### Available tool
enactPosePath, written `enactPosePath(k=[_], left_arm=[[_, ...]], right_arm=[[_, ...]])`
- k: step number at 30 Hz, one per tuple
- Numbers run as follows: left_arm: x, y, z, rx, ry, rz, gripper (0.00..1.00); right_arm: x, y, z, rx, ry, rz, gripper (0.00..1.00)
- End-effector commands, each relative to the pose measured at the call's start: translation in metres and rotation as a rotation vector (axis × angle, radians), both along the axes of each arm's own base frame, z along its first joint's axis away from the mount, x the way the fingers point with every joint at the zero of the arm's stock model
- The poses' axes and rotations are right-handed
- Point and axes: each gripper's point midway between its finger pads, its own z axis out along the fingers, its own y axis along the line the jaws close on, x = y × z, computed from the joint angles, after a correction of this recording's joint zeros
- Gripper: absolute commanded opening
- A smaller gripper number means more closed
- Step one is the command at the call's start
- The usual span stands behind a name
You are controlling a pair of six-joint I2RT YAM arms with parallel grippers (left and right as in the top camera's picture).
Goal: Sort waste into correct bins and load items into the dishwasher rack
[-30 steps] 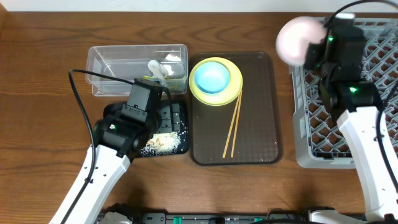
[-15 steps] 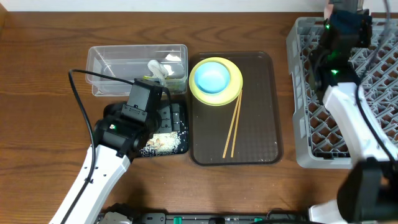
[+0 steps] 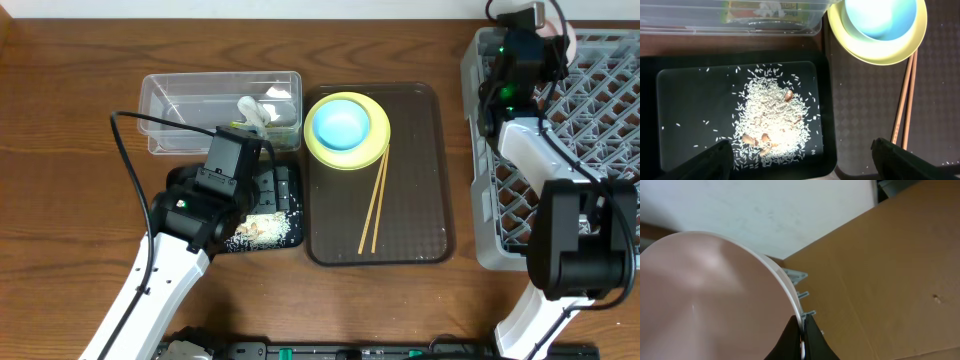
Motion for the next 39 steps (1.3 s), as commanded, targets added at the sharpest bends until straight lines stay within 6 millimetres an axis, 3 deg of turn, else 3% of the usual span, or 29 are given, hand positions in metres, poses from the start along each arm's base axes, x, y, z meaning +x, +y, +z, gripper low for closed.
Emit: enactPosePath(k=[1,12,20,21,24,27,29,32,35,39], left_arm=[[0.001,0.002,-0.001,0.017,-0.001,0.003,0.91],[0.001,0.002,-0.001,0.018,-0.001,0.003,0.90],[0.001,0.002,-0.001,0.018,-0.001,0.003,0.90],[0.001,0.003,-0.001,0.018,0.000,0.003,0.90],[0.001,0.003,-0.001,0.018,0.000,0.003,0.90],[0.001,0.003,-0.001,0.018,0.000,0.003,0.90],[0.001,0.003,-0.001,0.018,0.001,0.003,0.91],[0.000,0.003,-0.001,0.019,0.002,0.003,0.90],[-0.001,0.003,-0.002,0.021,0.007,0.003,0.90],[-0.003,0.004,-0.003,0.024,0.016,0.003,0.91]], right_arm=[[0.001,-0.004,-0.013,-0.011,0.036,-0.020,0.01],[-0.007,0.020,-0.053,0.093,0.112,-0.015,0.01],[-0.026,0.025,-0.047,0.117,0.078,-0.105,0.01],[-0.029,0.025,-0.044,0.129,0.071,-0.111,0.04],[-0.037,0.029,-0.038,0.206,0.062,-0.095,0.28],[-0.041,0.058,-0.045,0.358,0.178,0.087,0.52],[-0.049,0.079,-0.044,0.467,0.224,0.190,0.61],[-0.061,0.109,-0.027,0.656,0.199,0.297,0.62],[-0.071,0.151,-0.012,0.884,0.180,0.438,0.61],[-0.080,0.205,-0.007,1.204,0.193,0.557,0.58]])
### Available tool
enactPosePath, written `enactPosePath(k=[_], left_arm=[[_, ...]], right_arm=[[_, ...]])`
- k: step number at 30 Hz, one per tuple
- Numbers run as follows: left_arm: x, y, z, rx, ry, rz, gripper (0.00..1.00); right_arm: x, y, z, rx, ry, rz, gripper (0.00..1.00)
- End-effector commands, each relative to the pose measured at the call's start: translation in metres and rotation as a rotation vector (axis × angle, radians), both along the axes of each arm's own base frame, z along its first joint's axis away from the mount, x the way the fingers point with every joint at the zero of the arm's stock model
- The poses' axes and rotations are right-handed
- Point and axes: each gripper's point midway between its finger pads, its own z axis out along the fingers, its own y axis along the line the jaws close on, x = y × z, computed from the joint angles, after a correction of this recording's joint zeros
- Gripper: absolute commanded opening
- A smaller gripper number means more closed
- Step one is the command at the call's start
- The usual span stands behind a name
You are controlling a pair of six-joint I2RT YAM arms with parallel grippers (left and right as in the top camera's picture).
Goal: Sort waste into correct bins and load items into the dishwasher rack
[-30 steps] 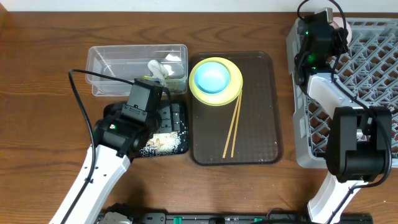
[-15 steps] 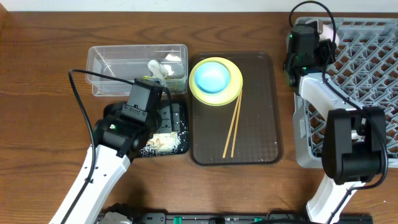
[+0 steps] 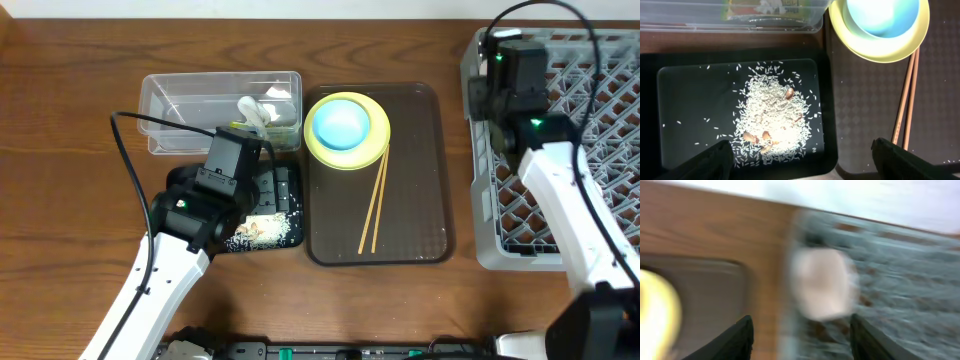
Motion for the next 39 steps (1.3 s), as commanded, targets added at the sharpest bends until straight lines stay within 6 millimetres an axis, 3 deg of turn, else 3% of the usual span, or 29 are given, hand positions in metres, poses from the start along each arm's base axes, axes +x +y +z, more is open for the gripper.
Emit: enactPosePath(k=[1,8,18,23,25,28,31,34,39], left_arm=[[-0.001,0.003,-0.002,0.021,0.007,0.003,0.90],[-0.001,0.003,-0.002,0.020,0.006,0.003,0.91],[-0.001,0.003,-0.002,0.022,0.010,0.003,0.90],[-0.001,0.003,-0.002,0.022,0.010,0.003,0.90],[-0.001,0.003,-0.002,0.022,0.010,0.003,0.91],[-0.001,0.003,-0.002,0.022,0.010,0.003,0.91],[-0.001,0.003,-0.002,0.022,0.010,0.003,0.91],[-0.001,0.003,-0.002,0.022,0.010,0.003,0.90],[-0.001,0.003,-0.002,0.022,0.010,0.003,0.90]], right_arm=[[-0.009,0.072,-0.007,0.381,0.076,0.142,0.58],[-0.014,0.117,-0.056,0.429,0.208,0.173,0.57],[-0.004,0.188,-0.132,0.474,0.286,0.205,0.50],[-0.004,0.200,-0.168,0.468,0.317,0.130,0.38],[-0.004,0.203,-0.177,0.478,0.327,0.114,0.29],[-0.003,0.207,-0.178,0.485,0.320,0.113,0.12],[0.004,0.200,-0.169,0.472,0.281,0.091,0.01],[0.010,0.191,-0.154,0.467,0.244,0.077,0.01],[0.020,0.153,-0.098,0.371,0.120,0.072,0.01]])
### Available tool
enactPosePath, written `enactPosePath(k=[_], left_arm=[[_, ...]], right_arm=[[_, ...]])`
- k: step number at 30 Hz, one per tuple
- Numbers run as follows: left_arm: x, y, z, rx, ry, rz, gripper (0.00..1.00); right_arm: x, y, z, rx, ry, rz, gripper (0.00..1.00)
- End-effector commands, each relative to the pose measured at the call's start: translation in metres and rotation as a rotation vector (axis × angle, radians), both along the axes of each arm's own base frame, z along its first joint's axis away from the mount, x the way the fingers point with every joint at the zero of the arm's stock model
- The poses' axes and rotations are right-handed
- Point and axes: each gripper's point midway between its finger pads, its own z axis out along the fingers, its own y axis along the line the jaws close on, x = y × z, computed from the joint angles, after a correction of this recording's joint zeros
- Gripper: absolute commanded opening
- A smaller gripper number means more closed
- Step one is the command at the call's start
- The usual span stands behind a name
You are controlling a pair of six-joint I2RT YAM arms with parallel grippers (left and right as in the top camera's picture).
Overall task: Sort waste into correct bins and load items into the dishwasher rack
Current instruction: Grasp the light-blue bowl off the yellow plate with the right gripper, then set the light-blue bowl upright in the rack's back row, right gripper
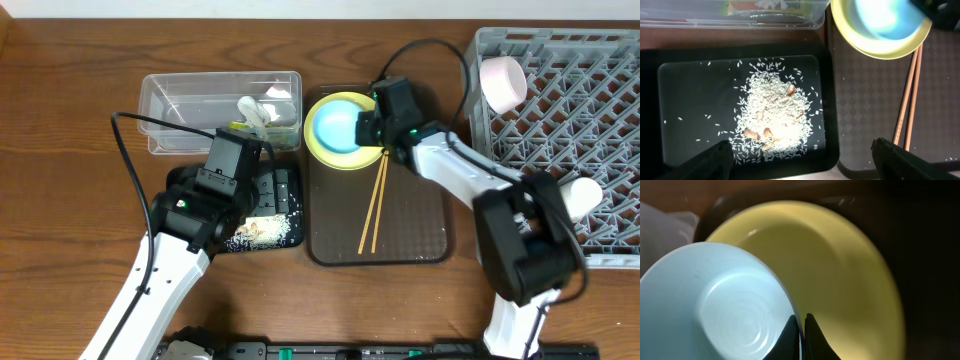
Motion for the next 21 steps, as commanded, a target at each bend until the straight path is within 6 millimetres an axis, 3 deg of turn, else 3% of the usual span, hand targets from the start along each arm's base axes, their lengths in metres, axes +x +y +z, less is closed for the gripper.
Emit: enactPosePath(k=[1,5,13,15,21], left_arm=[[0.001,0.002,0.000,0.017,-0.003,0.003,0.90],[0.002,0.002,0.000,0.017,-0.004,0.003,0.90],[0.002,0.002,0.000,0.017,-0.004,0.003,0.90],[0.002,0.002,0.000,0.017,-0.004,0.003,0.91],[0.002,0.002,0.000,0.017,-0.004,0.003,0.90]], right_arm=[[0.015,-0.043,0.072,-0.088,-0.168,-0.045,0.01],[0.007,-0.095,0.117,-0.234,-0.232,-0.098,0.01],[-0.002,-0.232,0.202,-0.616,-0.380,-0.298,0.01],[-0.002,-0.267,0.217,-0.700,-0.405,-0.365,0.01],[-0.003,-0.337,0.242,-0.942,-0.423,-0.426,0.01]])
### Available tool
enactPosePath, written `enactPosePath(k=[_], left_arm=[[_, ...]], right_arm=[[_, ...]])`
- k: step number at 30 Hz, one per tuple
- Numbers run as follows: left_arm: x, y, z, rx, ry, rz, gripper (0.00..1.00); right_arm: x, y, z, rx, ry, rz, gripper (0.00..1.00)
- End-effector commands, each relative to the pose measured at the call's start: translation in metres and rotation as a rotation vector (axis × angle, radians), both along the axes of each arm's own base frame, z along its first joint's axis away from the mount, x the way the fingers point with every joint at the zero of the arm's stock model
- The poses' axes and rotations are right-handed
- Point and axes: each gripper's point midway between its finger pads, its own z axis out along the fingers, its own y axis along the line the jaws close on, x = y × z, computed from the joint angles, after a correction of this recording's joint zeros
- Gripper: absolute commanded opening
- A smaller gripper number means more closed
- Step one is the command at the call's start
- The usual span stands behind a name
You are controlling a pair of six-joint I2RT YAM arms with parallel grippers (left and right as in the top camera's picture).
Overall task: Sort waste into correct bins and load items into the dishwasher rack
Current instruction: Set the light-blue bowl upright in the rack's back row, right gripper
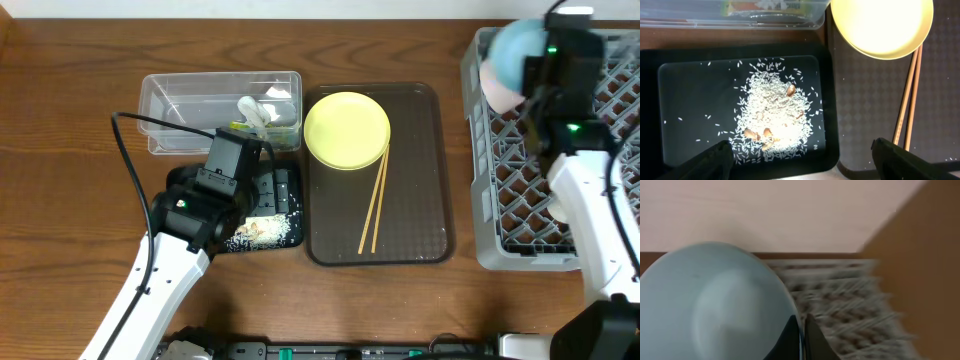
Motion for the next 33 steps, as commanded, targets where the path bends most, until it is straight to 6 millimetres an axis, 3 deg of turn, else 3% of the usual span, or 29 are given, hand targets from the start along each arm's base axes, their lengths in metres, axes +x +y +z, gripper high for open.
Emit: enactPosePath(k=[1,7,12,25,33], left_arm=[[0.001,0.002,-0.001,0.017,-0.003,0.003,0.90],[0.001,0.002,-0.001,0.017,-0.003,0.003,0.90],[0.001,0.002,-0.001,0.017,-0.003,0.003,0.91],[0.001,0.002,-0.001,0.017,-0.003,0.003,0.90],[0.001,0.002,-0.001,0.016,-0.003,0.004,0.90]], right_arm=[[-0.008,-0.041,0.016,-0.208,0.048,-0.089,0.01],[0.000,-0.088,0.034,-0.466,0.080,-0.174,0.01],[0.005,-0.113,0.029,-0.619,0.143,-0.291,0.01],[0.045,-0.127,-0.059,-0.680,0.251,-0.267,0.01],[0.051,-0.128,-0.088,-0.677,0.301,-0.249,0.01]])
